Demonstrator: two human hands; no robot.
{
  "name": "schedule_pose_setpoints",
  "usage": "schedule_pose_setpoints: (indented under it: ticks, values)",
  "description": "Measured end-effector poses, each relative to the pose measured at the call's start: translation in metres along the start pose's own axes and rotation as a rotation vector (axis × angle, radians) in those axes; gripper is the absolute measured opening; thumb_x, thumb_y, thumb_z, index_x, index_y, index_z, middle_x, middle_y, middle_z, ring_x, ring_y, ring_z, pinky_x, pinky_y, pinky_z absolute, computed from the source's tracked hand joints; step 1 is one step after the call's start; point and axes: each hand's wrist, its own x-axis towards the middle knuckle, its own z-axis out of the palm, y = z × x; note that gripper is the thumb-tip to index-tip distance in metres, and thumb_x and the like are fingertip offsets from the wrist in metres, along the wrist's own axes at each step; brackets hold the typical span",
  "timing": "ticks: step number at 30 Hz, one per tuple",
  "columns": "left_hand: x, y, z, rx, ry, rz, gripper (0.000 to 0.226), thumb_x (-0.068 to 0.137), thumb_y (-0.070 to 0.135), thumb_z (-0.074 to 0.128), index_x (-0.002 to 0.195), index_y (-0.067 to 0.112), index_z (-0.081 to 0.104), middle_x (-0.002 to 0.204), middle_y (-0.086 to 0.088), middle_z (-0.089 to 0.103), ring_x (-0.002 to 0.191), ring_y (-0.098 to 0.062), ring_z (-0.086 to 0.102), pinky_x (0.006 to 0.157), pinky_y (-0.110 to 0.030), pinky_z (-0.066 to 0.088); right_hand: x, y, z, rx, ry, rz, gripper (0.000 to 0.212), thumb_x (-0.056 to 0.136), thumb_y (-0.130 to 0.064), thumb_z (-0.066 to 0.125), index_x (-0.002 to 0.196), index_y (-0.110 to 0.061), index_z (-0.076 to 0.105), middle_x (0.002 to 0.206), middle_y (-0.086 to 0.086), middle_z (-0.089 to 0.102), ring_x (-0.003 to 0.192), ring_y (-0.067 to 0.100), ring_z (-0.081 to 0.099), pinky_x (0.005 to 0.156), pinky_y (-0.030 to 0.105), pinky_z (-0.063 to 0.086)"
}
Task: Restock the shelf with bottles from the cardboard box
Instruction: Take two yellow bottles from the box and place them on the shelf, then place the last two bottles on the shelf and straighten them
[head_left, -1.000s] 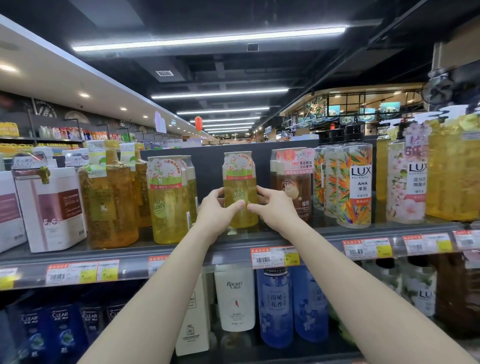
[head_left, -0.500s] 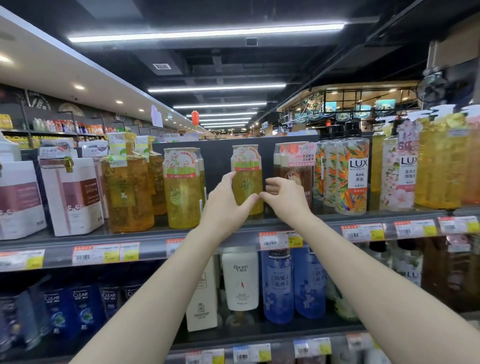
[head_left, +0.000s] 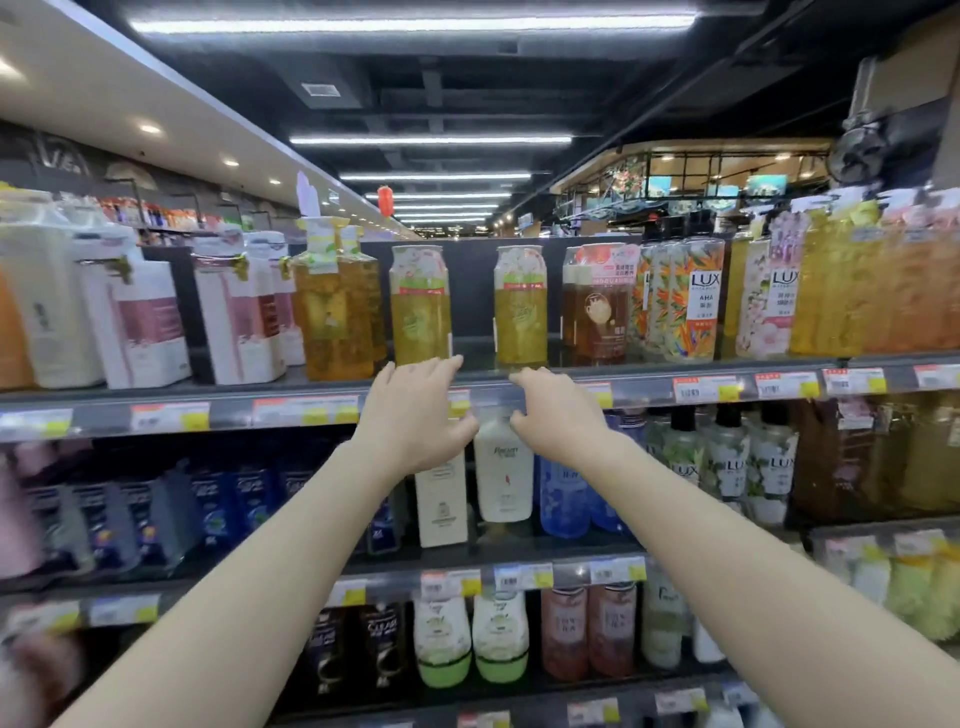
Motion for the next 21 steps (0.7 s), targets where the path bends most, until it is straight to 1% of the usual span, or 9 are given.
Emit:
schedule_pose_setpoints:
  ticks: [2,4,7,8,10,12,16,18,21]
  values:
    - [-0.032,-0.008,-0.011,0.045,-0.039,-0.040,0.076,0.092,0.053,0.049,0.160,0.021,0.037,0.157,0.000,0.049,0.144,-0.023,0.045,0.124,-0.050,0.023,-0.020,-0.016,0.001,0.000,-0.020,-0.023,0.049,0.098,-0.021,0.056,0.147,-0.015,0.052,0.148,0.010,0.056,0.135,0.032,0.053,0.102,0.044,0.049]
    - [-0.068,-0.018,-0.023,0.112,-0.067,-0.099,0.079,0.090,0.058,0.046,0.159,0.022,0.036,0.157,-0.001,0.048,0.144,-0.025,0.045,0.122,-0.048,0.027,-0.043,-0.034,0.003,0.013,-0.040,-0.060,0.048,0.096,-0.021,0.056,0.144,-0.016,0.054,0.145,0.011,0.058,0.132,0.034,0.056,0.100,0.045,0.052]
    - [-0.124,-0.035,-0.035,0.154,-0.116,-0.218,0.084,0.088,0.063,0.042,0.161,0.023,0.035,0.160,-0.002,0.046,0.146,-0.025,0.043,0.123,-0.049,0.028,-0.081,-0.065,0.010,0.041,-0.080,-0.142,0.041,0.096,-0.021,0.058,0.137,-0.015,0.057,0.132,0.013,0.065,0.114,0.037,0.065,0.090,0.046,0.058]
    - [-0.144,-0.041,-0.039,0.164,-0.148,-0.258,0.083,0.089,0.063,0.042,0.162,0.024,0.033,0.162,-0.002,0.043,0.148,-0.024,0.041,0.124,-0.050,0.026,-0.093,-0.078,0.015,0.054,-0.110,-0.177,0.041,0.097,-0.022,0.058,0.138,-0.014,0.057,0.132,0.013,0.065,0.114,0.036,0.065,0.090,0.045,0.058]
    - [-0.184,-0.052,-0.047,0.173,-0.216,-0.336,0.083,0.090,0.062,0.045,0.163,0.025,0.030,0.165,-0.003,0.038,0.150,-0.025,0.038,0.124,-0.051,0.025,-0.113,-0.102,0.028,0.064,-0.172,-0.246,0.046,0.100,-0.024,0.056,0.144,-0.014,0.053,0.141,0.012,0.060,0.125,0.035,0.060,0.095,0.045,0.056]
    - [-0.224,-0.067,-0.057,0.168,-0.274,-0.417,0.085,0.087,0.062,0.046,0.162,0.025,0.031,0.166,-0.004,0.036,0.148,-0.028,0.041,0.122,-0.052,0.030,-0.130,-0.130,0.045,0.090,-0.217,-0.309,0.050,0.101,-0.025,0.056,0.150,-0.013,0.049,0.149,0.011,0.055,0.136,0.032,0.051,0.104,0.046,0.052]
    - [-0.308,-0.108,-0.078,0.183,-0.330,-0.568,0.085,0.082,0.062,0.045,0.155,0.021,0.040,0.156,-0.007,0.048,0.136,-0.032,0.052,0.110,-0.049,0.043,-0.165,-0.200,0.073,0.193,-0.286,-0.443,0.063,0.104,-0.023,0.054,0.163,-0.016,0.032,0.165,0.006,0.039,0.154,0.025,0.033,0.119,0.041,0.037]
    - [-0.348,-0.132,-0.087,0.208,-0.367,-0.622,0.083,0.079,0.063,0.043,0.151,0.020,0.044,0.148,-0.006,0.055,0.129,-0.033,0.056,0.106,-0.047,0.045,-0.180,-0.240,0.087,0.237,-0.331,-0.483,0.065,0.105,-0.022,0.054,0.164,-0.017,0.028,0.168,0.005,0.034,0.155,0.025,0.031,0.118,0.041,0.040]
    - [-0.404,-0.176,-0.096,0.234,-0.402,-0.703,0.080,0.072,0.064,0.036,0.139,0.023,0.051,0.138,-0.005,0.061,0.122,-0.034,0.060,0.100,-0.045,0.048,-0.201,-0.302,0.116,0.227,-0.372,-0.529,0.059,0.102,-0.023,0.057,0.158,-0.016,0.038,0.159,0.008,0.044,0.144,0.030,0.044,0.108,0.044,0.049]
